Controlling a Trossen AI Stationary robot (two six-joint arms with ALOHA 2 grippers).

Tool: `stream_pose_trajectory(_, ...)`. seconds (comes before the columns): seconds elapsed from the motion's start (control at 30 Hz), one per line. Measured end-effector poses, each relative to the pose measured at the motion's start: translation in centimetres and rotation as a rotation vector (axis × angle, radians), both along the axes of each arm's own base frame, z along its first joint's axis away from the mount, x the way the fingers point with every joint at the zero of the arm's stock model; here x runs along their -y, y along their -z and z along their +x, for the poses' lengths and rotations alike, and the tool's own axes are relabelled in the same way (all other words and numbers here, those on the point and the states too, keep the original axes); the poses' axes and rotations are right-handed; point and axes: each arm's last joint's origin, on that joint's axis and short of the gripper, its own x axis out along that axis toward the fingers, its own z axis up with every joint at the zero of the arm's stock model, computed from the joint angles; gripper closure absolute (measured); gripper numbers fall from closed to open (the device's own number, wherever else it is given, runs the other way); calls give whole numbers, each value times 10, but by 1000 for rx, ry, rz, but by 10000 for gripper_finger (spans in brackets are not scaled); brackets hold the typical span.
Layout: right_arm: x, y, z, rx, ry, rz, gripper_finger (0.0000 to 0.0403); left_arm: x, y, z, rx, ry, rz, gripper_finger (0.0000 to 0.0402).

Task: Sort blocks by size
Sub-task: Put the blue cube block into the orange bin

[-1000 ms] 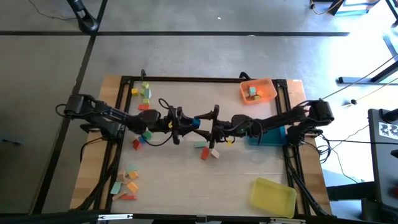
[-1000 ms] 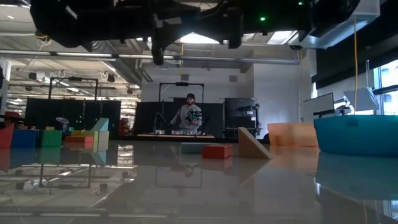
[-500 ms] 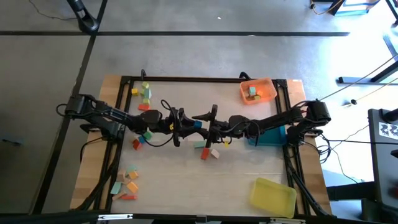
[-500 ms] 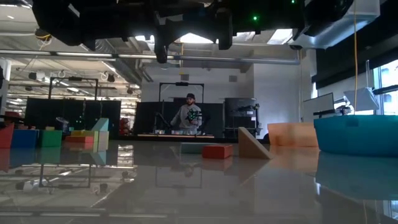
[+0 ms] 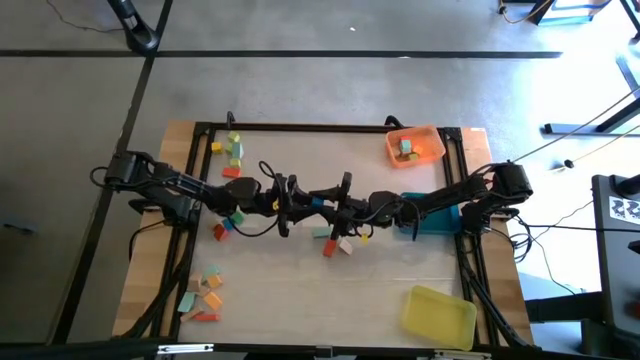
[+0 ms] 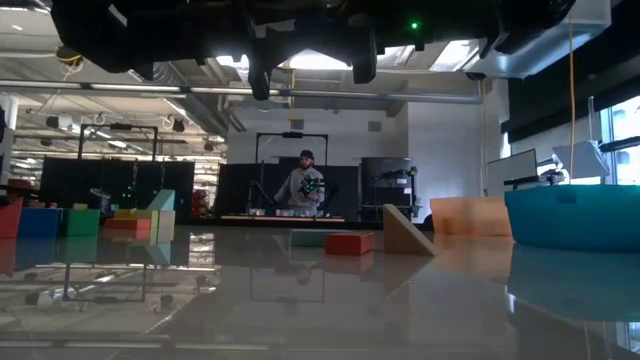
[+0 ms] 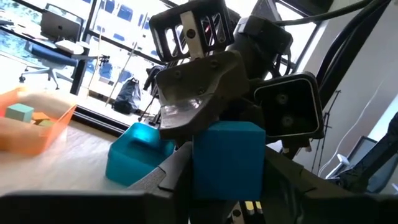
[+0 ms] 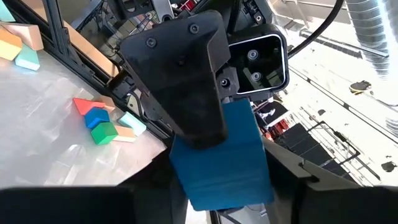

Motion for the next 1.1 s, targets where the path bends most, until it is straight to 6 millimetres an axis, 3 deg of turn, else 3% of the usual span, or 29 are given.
stream_pose_trajectory(0.37, 0, 1, 0, -11, 16, 1, 259, -1, 0, -1, -5, 17, 56, 183)
stream_pose_trajectory(0.63, 3, -8, -8, -42, 69, 30, 257, -8, -11, -14, -92, -24, 193, 174)
stream_pose_trajectory(0.83, 9, -31, -28, -68, 196, 60, 256, -11, -16, -30, -238, -134, 290, 175)
stream_pose_trajectory(1.1, 34, -58, -74, -172, 479, 125, 256, -17, 4, -48, -567, -273, 330, 176)
